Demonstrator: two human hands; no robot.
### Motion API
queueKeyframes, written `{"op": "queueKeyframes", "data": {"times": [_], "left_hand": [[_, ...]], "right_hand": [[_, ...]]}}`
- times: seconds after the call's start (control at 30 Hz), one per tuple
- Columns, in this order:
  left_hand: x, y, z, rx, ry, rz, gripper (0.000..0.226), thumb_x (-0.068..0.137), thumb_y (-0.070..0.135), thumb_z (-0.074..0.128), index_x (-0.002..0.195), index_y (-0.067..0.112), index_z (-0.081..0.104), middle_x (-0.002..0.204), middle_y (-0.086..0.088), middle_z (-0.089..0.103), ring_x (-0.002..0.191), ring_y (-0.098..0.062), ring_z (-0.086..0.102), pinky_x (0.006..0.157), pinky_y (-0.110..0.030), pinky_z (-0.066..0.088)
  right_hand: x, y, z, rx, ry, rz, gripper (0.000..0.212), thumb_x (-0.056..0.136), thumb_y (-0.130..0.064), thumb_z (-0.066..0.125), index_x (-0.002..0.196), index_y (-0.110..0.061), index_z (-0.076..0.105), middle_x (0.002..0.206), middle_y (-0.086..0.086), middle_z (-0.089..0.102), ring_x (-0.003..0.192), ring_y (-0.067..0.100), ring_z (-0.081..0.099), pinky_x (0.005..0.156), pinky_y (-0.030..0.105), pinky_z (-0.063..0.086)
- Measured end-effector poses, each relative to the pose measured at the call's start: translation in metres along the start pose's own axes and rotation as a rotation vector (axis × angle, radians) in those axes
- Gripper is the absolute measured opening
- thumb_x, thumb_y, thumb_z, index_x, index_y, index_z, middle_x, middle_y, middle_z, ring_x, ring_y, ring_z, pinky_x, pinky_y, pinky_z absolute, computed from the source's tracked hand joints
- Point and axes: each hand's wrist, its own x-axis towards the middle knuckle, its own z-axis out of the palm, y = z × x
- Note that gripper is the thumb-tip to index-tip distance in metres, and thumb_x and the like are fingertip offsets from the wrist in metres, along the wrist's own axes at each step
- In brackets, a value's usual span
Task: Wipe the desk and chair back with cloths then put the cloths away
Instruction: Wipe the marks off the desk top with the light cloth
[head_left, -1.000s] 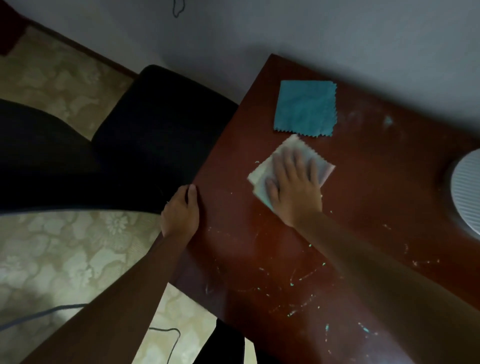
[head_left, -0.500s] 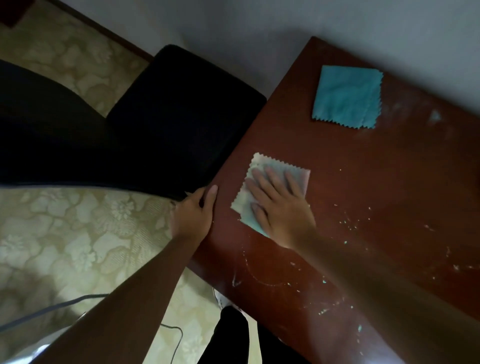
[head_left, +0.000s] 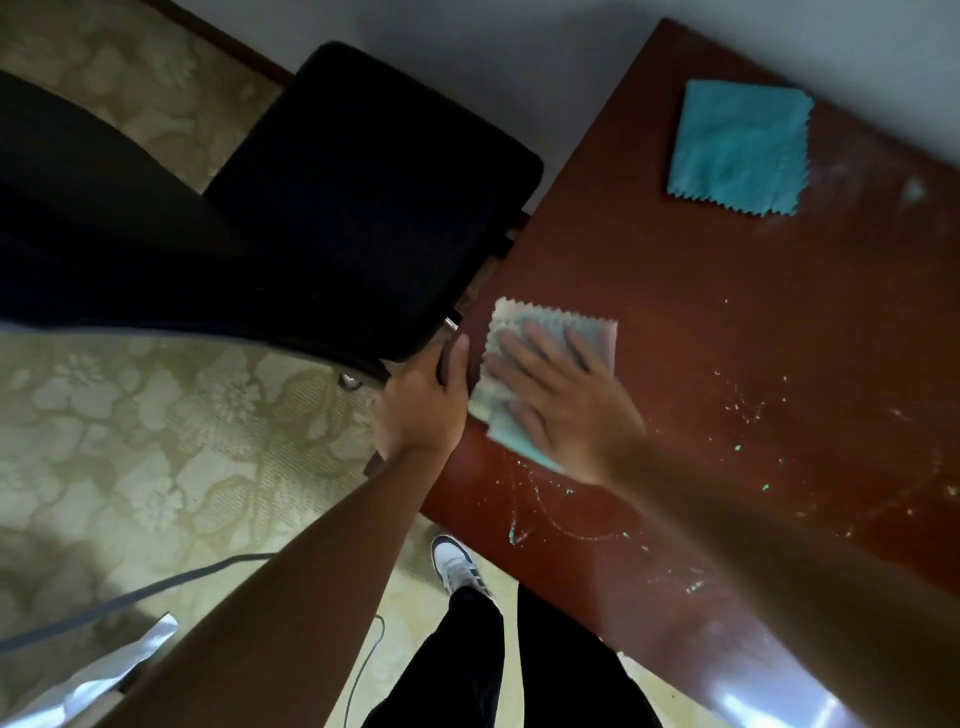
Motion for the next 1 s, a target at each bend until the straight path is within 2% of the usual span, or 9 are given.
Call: {"op": "queueKeyframes", "data": {"times": [0.13,0.2,0.37,0.47,0.6,0.67,0.83,0.9,1.0], "left_hand": [[0.001,-0.003,0.002,-0.014,-0.001,-0.02,0.038,0.101,0.053,0.037,0.108,0.032,0.068,0.089,-0.001,0.073,0.086,-0.033,0.068,0.072,-0.032,0.045],[0.003,-0.005,0.002,-0.047,-0.011,-0.031,0.037,0.101,0.051,0.036,0.105,0.03,0.067,0.085,-0.002,0.072,0.083,-0.033,0.068,0.072,-0.036,0.052],[0.001,-0.005,0.0,-0.11,-0.024,-0.014,0.038,0.099,0.053,0.037,0.105,0.031,0.068,0.091,-0.002,0.072,0.087,-0.03,0.066,0.074,-0.037,0.051],[0.002,-0.005,0.0,-0.109,-0.04,0.003,0.038,0.099,0.052,0.039,0.101,0.027,0.068,0.089,-0.002,0.071,0.085,-0.029,0.066,0.069,-0.033,0.043],[0.001,-0.01,0.001,-0.085,-0.047,0.063,0.042,0.098,0.053,0.037,0.095,0.02,0.064,0.087,-0.002,0.068,0.083,-0.03,0.065,0.07,-0.034,0.044],[0.001,-0.011,0.003,-0.068,-0.047,0.078,0.049,0.096,0.056,0.033,0.101,0.018,0.064,0.092,-0.004,0.07,0.086,-0.032,0.065,0.074,-0.038,0.048],[0.001,-0.007,0.002,-0.041,-0.032,0.086,0.046,0.096,0.054,0.043,0.105,0.014,0.063,0.096,-0.008,0.07,0.088,-0.034,0.065,0.07,-0.036,0.044],[0.0,-0.009,0.003,-0.015,-0.03,0.108,0.044,0.095,0.053,0.046,0.105,0.013,0.061,0.097,-0.008,0.069,0.089,-0.034,0.065,0.069,-0.034,0.041],[0.001,-0.01,0.007,-0.008,-0.037,0.1,0.048,0.093,0.057,0.042,0.107,0.015,0.06,0.101,-0.007,0.069,0.094,-0.036,0.064,0.078,-0.038,0.045]], "right_hand": [[0.066,0.077,-0.024,0.032,0.084,0.397,0.054,0.106,-0.039,0.02,0.156,-0.021,0.019,0.165,0.006,0.017,0.153,0.028,0.007,0.121,0.051,0.002],[0.074,0.069,-0.021,0.04,0.13,0.517,0.056,0.105,-0.042,0.014,0.157,-0.021,0.017,0.165,0.004,0.014,0.153,0.025,0.004,0.121,0.049,0.001],[-0.006,-0.053,0.011,-0.019,0.094,0.265,0.054,0.106,-0.041,0.019,0.156,-0.022,0.022,0.164,0.004,0.018,0.152,0.027,0.011,0.122,0.052,0.008],[0.003,-0.031,-0.001,-0.009,-0.014,0.219,0.053,0.106,-0.042,0.018,0.157,-0.026,0.016,0.165,0.001,0.011,0.153,0.025,0.003,0.123,0.05,0.003],[0.057,0.038,-0.016,0.028,0.066,0.501,0.055,0.106,-0.041,0.016,0.158,-0.024,0.011,0.166,0.002,0.007,0.153,0.025,0.0,0.122,0.048,-0.001],[0.058,0.028,-0.013,0.049,0.105,0.564,0.057,0.104,-0.042,0.013,0.157,-0.022,0.013,0.166,0.003,0.009,0.153,0.026,0.001,0.121,0.048,-0.001],[-0.013,-0.067,0.015,-0.02,0.041,0.291,0.057,0.105,-0.046,0.013,0.157,-0.022,0.015,0.165,0.003,0.012,0.153,0.026,0.004,0.122,0.053,0.007],[-0.016,-0.058,0.014,-0.007,0.004,0.221,0.057,0.104,-0.047,0.013,0.156,-0.023,0.016,0.165,0.002,0.013,0.153,0.025,0.003,0.123,0.052,0.006],[0.02,-0.008,0.002,0.014,0.065,0.359,0.059,0.102,-0.046,0.012,0.156,-0.024,0.018,0.165,0.005,0.017,0.152,0.028,0.008,0.122,0.051,0.005]]}}
